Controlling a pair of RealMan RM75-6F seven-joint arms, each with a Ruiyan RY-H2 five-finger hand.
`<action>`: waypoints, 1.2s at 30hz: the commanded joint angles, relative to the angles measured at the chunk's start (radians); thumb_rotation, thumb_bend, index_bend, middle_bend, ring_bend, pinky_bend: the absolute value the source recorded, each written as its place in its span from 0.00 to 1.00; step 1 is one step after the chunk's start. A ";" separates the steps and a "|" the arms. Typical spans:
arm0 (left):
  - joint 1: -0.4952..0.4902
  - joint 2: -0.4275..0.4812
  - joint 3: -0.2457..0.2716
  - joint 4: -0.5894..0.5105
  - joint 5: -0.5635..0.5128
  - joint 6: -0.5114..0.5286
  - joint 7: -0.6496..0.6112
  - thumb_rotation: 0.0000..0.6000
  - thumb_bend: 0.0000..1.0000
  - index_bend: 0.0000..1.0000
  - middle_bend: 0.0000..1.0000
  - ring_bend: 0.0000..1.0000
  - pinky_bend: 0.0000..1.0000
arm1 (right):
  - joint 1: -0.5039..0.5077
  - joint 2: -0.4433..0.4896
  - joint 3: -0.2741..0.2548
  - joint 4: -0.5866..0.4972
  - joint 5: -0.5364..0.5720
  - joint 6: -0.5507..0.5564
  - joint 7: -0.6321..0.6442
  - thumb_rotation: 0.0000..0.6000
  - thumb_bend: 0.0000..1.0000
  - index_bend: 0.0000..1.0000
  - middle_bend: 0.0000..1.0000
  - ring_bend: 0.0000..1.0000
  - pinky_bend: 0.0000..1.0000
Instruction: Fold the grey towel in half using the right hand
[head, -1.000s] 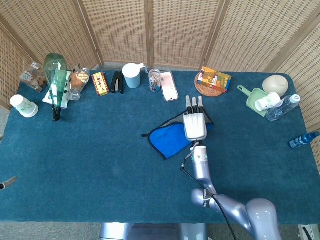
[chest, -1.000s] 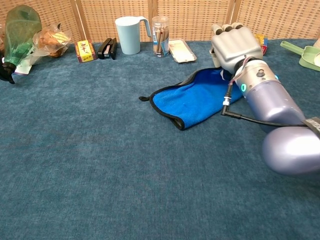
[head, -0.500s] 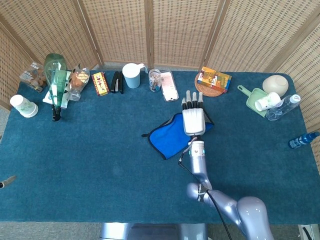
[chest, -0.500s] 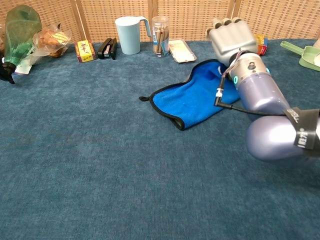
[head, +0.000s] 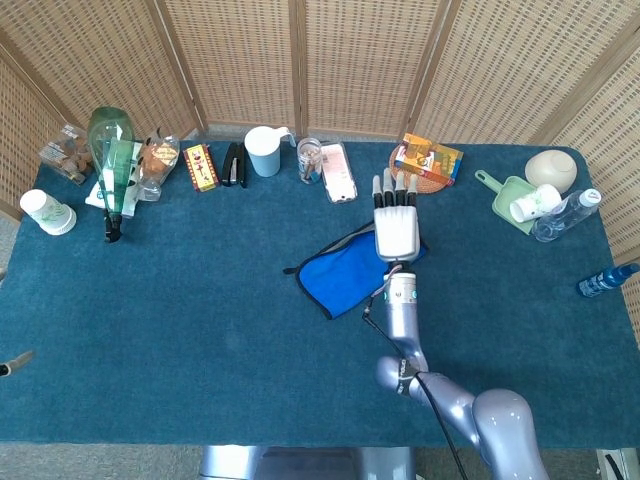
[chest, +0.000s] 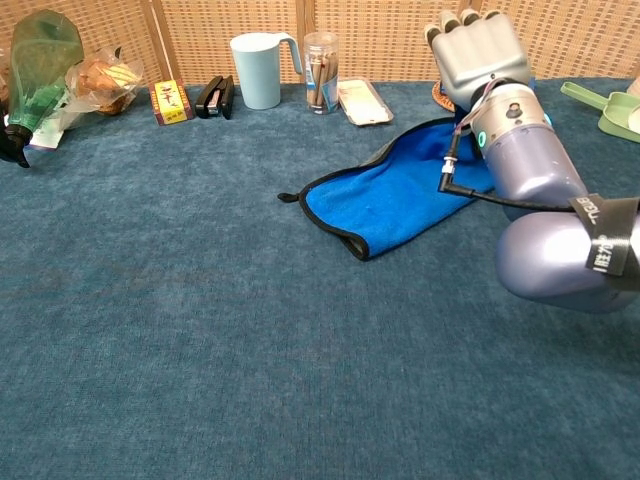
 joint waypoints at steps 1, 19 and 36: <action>-0.001 -0.001 0.000 -0.001 -0.001 -0.001 0.002 1.00 0.08 0.00 0.00 0.00 0.00 | 0.011 0.001 -0.011 0.023 -0.017 0.007 -0.004 1.00 0.00 0.00 0.00 0.00 0.18; -0.005 0.000 -0.007 0.008 -0.030 -0.015 0.000 1.00 0.08 0.00 0.00 0.00 0.00 | 0.088 -0.077 -0.029 0.261 -0.045 -0.061 0.042 1.00 0.00 0.00 0.00 0.00 0.21; -0.005 -0.003 -0.009 0.013 -0.049 -0.024 0.003 1.00 0.08 0.00 0.00 0.00 0.00 | 0.133 -0.125 -0.044 0.387 -0.064 -0.127 0.066 1.00 0.00 0.00 0.00 0.00 0.22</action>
